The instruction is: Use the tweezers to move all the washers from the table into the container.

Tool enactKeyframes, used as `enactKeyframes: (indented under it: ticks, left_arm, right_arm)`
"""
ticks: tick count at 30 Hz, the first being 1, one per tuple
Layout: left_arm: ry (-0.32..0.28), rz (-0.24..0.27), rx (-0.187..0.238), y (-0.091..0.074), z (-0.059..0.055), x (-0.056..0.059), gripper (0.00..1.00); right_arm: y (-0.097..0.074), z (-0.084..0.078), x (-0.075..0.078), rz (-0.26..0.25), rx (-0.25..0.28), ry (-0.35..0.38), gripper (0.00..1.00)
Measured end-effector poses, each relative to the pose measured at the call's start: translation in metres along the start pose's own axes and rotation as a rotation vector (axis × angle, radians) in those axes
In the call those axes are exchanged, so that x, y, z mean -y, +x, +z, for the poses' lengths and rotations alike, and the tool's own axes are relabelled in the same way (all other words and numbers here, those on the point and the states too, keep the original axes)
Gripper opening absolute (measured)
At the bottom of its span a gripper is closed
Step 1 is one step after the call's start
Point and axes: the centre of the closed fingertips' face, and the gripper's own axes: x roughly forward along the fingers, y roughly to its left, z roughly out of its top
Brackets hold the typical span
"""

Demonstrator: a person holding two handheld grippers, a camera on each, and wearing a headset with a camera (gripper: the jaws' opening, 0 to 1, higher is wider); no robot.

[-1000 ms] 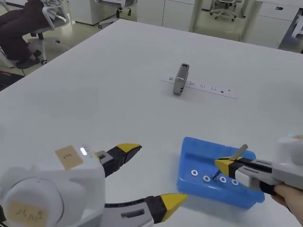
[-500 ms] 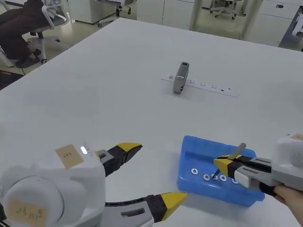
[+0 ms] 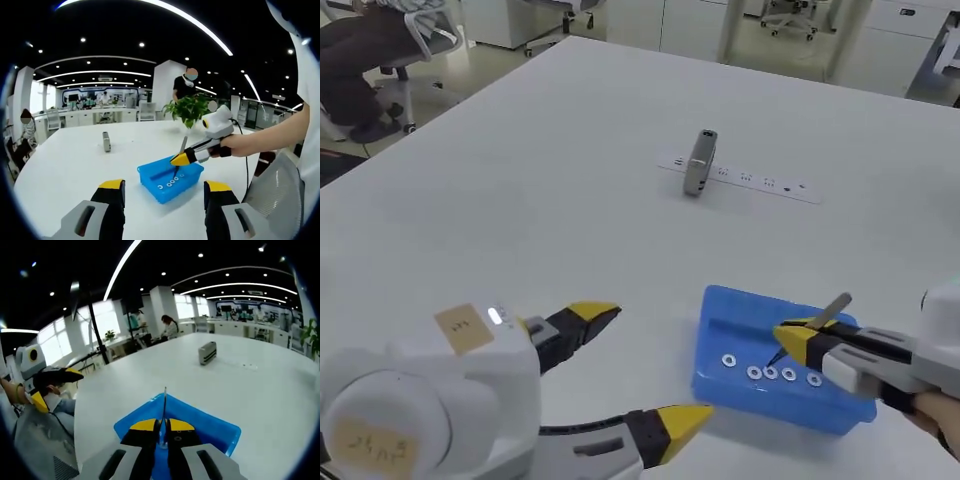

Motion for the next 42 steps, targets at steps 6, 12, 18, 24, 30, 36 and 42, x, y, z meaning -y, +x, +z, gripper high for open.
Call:
enactKeyframes:
  ticks: [6,12,18,24,30,36,42]
  left_arm:
    - [0.003,-0.019,-0.008,0.001,-0.001,0.004,0.59]
    - [0.004,-0.041,-0.021,0.002,-0.004,0.008,0.55]
    - [-0.014,-0.071,-0.019,0.002,-0.004,0.013,0.48]
    - [-0.034,-0.103,-0.024,0.001,-0.006,0.016,0.38]
    - [0.011,-0.214,-0.057,0.002,-0.011,0.038,0.23]
    - [-0.016,-0.369,-0.113,0.002,-0.021,0.063,0.15]
    - [0.028,-0.474,-0.179,0.003,-0.028,0.084,0.16]
  right_arm:
    - [-0.012,0.009,-0.016,0.024,0.036,-0.004,0.04]
    - [-0.024,0.010,-0.030,0.039,0.055,-0.005,0.04]
    - [-0.034,-0.008,-0.050,0.076,0.016,-0.045,0.04]
    - [-0.038,-0.027,-0.063,0.112,-0.026,-0.082,0.04]
    - [-0.040,-0.045,-0.076,0.139,-0.095,-0.157,0.04]
    - [-0.042,-0.063,-0.092,0.195,-0.183,-0.280,0.04]
    - [-0.046,-0.095,-0.116,0.337,-0.318,-0.454,0.04]
